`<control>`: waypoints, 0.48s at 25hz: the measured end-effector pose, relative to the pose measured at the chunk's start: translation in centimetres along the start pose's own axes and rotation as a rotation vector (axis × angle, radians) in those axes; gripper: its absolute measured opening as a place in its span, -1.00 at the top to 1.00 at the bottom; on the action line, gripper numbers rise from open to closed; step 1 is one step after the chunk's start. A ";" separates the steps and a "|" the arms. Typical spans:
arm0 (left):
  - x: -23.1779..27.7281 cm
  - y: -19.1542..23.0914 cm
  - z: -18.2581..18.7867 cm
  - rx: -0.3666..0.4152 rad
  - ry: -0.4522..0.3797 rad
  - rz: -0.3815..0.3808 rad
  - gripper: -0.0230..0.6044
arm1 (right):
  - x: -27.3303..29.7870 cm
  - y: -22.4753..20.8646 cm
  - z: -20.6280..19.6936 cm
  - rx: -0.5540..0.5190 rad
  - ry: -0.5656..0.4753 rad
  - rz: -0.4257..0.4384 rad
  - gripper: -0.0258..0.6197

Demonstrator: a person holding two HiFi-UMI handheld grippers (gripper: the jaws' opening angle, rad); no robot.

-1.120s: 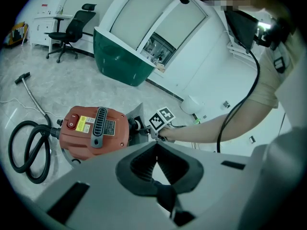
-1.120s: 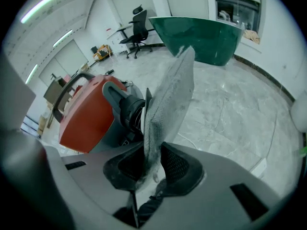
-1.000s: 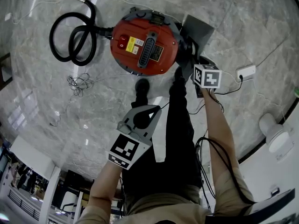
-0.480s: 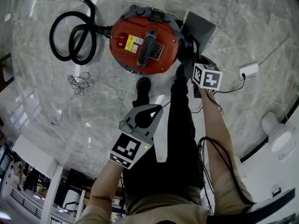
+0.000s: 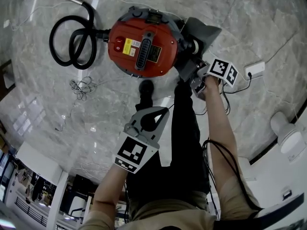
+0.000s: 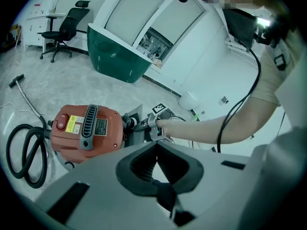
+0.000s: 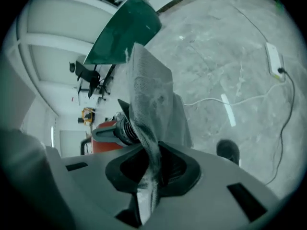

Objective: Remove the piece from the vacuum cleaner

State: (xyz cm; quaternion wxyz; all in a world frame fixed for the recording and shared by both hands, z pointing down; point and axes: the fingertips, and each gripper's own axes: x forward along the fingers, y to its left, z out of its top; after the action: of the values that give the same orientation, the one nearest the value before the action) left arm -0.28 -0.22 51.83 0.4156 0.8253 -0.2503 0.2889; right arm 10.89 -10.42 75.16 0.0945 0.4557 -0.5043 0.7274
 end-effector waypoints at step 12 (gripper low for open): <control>0.0 0.0 -0.1 -0.001 -0.001 -0.005 0.92 | -0.2 -1.1 0.2 -0.893 0.039 -0.344 0.83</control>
State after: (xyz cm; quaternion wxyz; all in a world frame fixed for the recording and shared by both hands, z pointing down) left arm -0.33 -0.10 51.88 0.4165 0.8259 -0.2483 0.2875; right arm 11.79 -10.03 75.76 0.4095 0.4334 -0.6829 0.4219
